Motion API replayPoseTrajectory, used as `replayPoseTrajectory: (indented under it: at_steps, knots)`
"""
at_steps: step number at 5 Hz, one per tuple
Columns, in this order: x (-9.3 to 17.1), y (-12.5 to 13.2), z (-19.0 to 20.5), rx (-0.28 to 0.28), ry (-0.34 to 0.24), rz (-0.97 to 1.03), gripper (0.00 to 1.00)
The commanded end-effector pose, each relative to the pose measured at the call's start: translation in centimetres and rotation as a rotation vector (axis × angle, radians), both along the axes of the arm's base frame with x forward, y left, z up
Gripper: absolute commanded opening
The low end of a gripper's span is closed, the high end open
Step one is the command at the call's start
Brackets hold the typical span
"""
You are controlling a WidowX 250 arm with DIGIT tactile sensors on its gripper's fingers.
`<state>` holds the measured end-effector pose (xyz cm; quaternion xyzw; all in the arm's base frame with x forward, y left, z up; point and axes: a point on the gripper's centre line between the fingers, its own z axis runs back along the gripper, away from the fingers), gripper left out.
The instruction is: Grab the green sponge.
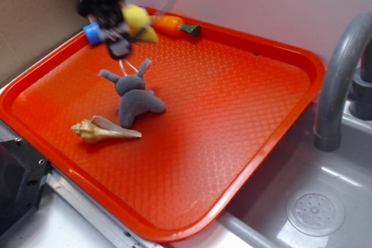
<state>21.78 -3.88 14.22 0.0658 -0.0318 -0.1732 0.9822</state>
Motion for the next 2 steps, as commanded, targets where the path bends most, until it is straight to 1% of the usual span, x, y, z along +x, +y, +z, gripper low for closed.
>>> replayPoseTrajectory:
  at_steps: [1, 2]
  knots:
    - [-4.53, 2.31, 6.14, -0.124, -0.078, 0.498, 0.0]
    - [-5.03, 1.98, 5.59, -0.187, -0.006, 0.564, 0.0]
